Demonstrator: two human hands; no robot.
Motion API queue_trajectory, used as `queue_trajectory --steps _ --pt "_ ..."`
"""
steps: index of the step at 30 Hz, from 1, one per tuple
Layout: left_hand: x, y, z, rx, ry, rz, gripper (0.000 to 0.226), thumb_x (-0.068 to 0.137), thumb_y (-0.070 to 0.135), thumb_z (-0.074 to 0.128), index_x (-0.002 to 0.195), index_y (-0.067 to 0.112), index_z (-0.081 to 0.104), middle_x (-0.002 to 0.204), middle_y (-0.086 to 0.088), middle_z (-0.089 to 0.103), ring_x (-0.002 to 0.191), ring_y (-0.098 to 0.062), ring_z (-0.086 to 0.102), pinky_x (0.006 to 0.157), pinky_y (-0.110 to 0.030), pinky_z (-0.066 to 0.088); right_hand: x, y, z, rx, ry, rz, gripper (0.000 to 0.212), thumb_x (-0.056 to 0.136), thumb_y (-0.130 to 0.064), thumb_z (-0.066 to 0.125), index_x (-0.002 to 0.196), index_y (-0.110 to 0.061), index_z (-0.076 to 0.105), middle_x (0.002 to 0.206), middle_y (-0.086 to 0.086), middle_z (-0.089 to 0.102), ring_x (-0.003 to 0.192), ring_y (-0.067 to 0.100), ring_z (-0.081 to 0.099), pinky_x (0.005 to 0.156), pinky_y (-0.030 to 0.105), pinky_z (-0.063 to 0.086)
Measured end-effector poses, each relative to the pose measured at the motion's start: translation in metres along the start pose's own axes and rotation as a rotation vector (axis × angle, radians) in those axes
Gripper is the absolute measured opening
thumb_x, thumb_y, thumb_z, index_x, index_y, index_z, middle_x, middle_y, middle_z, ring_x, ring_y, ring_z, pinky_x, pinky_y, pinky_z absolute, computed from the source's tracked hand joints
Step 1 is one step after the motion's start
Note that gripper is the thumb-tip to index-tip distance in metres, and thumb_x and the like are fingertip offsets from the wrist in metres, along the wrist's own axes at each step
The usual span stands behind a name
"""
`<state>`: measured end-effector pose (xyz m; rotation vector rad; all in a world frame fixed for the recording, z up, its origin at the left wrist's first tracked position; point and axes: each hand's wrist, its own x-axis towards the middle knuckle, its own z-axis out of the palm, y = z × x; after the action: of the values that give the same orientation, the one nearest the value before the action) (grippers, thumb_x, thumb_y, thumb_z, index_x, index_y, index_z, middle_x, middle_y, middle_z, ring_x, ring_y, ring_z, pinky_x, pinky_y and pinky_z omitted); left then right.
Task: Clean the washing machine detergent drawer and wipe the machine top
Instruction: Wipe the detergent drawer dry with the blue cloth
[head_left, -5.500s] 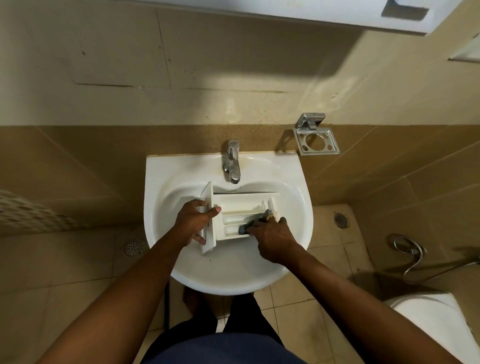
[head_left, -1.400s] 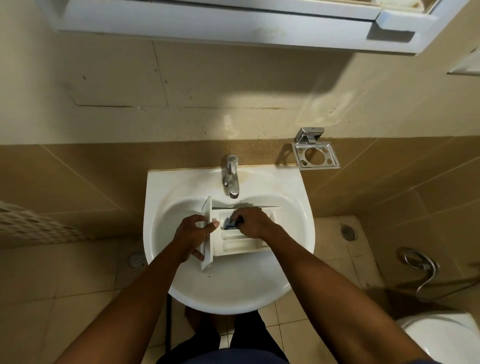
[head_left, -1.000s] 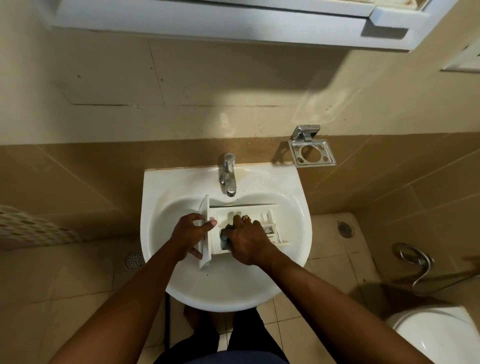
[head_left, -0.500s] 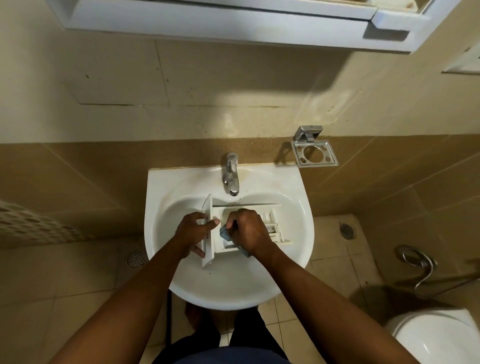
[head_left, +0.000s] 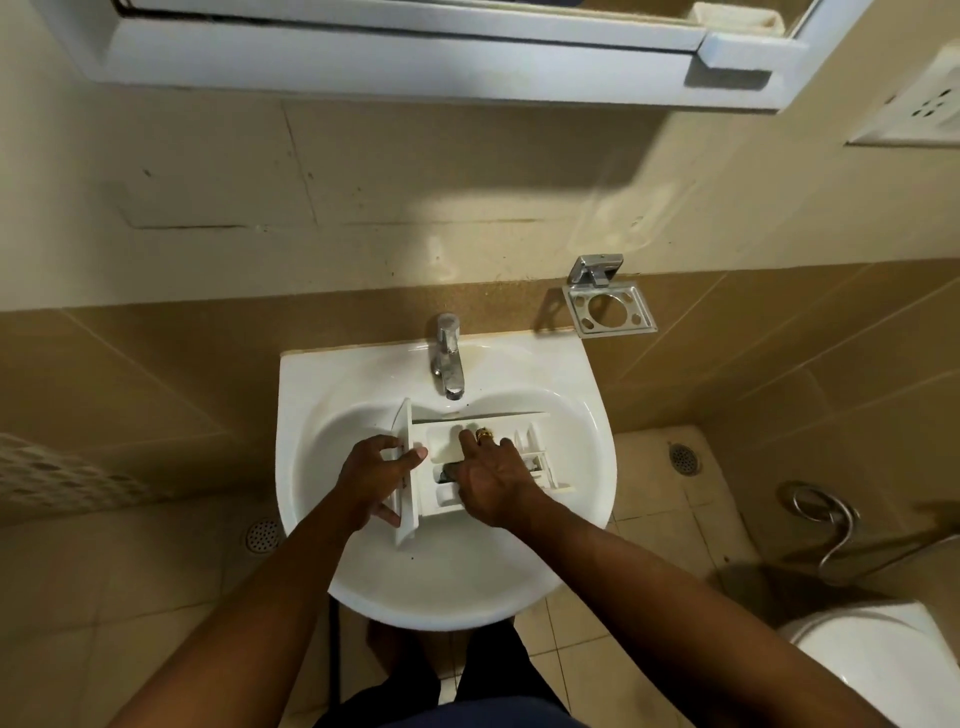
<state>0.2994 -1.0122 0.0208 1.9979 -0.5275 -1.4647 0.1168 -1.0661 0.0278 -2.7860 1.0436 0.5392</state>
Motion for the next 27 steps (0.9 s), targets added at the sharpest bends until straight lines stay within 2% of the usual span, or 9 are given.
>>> queue_trajectory --steps 4,7,11,13,17,19,23,25,27 --pt "-0.001 -0.002 -0.002 -0.032 -0.024 0.000 0.067 0.081 0.042 0.085 0.136 0.019 0.056 0.116 -0.013 0.064 0.097 -0.028 0.066 0.050 -0.058 0.059 -0.012 0.045 0.014 0.079 -0.058 0.066 0.041 0.102 -0.035 0.047 0.141 -0.036 0.056 0.158 0.021 0.030 0.139 0.042 0.039 0.103 0.046 0.042" --pt "-0.001 -0.003 -0.003 -0.039 -0.017 -0.001 0.068 0.079 0.044 0.085 0.135 0.020 0.056 0.119 -0.011 0.063 0.099 -0.029 0.067 0.050 -0.059 0.059 -0.024 0.060 0.023 0.179 0.053 0.051 0.037 0.095 -0.029 0.058 0.130 -0.039 0.065 0.134 0.016 0.048 0.112 0.040 0.057 0.080 0.047 0.055" --pt "-0.001 -0.003 -0.004 -0.040 -0.021 0.000 0.065 0.081 0.044 0.084 0.135 0.020 0.057 0.121 -0.011 0.062 0.100 -0.030 0.066 0.051 -0.059 0.059 -0.027 0.023 0.019 0.455 0.256 0.166 0.022 0.091 -0.028 0.057 0.107 -0.022 0.072 0.104 0.009 0.052 0.081 0.033 0.060 0.072 0.043 0.056" --pt "-0.001 -0.003 -0.005 -0.047 -0.021 -0.010 0.063 0.081 0.043 0.084 0.133 0.020 0.057 0.117 -0.012 0.064 0.099 -0.030 0.066 0.051 -0.059 0.059 -0.024 0.000 0.015 0.601 0.329 0.112 0.018 0.090 -0.030 0.056 0.098 -0.020 0.069 0.094 0.003 0.050 0.073 0.029 0.059 0.069 0.036 0.052" --pt "0.000 -0.001 -0.002 -0.018 -0.022 -0.009 0.065 0.078 0.045 0.086 0.131 0.022 0.058 0.117 -0.013 0.066 0.100 -0.033 0.068 0.051 -0.061 0.058 -0.020 -0.032 0.008 0.704 0.265 -0.088 0.014 0.086 -0.018 0.062 0.099 -0.018 0.068 0.102 0.003 0.058 0.088 0.020 0.060 0.077 0.025 0.046" --pt "0.000 -0.001 -0.003 -0.023 -0.029 -0.016 0.064 0.077 0.046 0.086 0.130 0.022 0.058 0.118 -0.014 0.066 0.101 -0.033 0.068 0.053 -0.062 0.059 -0.015 -0.032 0.009 0.784 0.297 -0.021 0.021 0.084 -0.018 0.065 0.105 -0.018 0.067 0.106 0.003 0.062 0.095 0.018 0.060 0.082 0.027 0.048" --pt "-0.001 0.000 -0.002 -0.020 -0.039 -0.017 0.067 0.080 0.046 0.084 0.135 0.020 0.056 0.120 -0.015 0.063 0.101 -0.031 0.066 0.055 -0.062 0.059 -0.015 -0.035 0.015 0.886 0.288 0.145 0.053 0.090 -0.017 0.067 0.142 -0.019 0.055 0.124 0.010 0.057 0.114 0.025 0.055 0.096 0.033 0.051" --pt "0.000 -0.001 -0.002 -0.027 -0.032 -0.016 0.067 0.079 0.046 0.084 0.134 0.019 0.057 0.120 -0.015 0.064 0.101 -0.031 0.066 0.054 -0.062 0.059 -0.018 -0.040 0.018 0.837 0.260 0.106 0.052 0.093 -0.016 0.066 0.144 -0.019 0.055 0.129 0.012 0.054 0.117 0.030 0.055 0.098 0.036 0.052" --pt "0.001 -0.001 -0.003 -0.033 -0.032 -0.015 0.066 0.079 0.045 0.085 0.133 0.019 0.057 0.120 -0.015 0.064 0.100 -0.032 0.066 0.053 -0.063 0.058 -0.025 -0.036 0.021 0.812 0.311 0.004 0.044 0.090 -0.013 0.066 0.134 -0.014 0.065 0.127 0.013 0.058 0.117 0.029 0.057 0.098 0.033 0.051"
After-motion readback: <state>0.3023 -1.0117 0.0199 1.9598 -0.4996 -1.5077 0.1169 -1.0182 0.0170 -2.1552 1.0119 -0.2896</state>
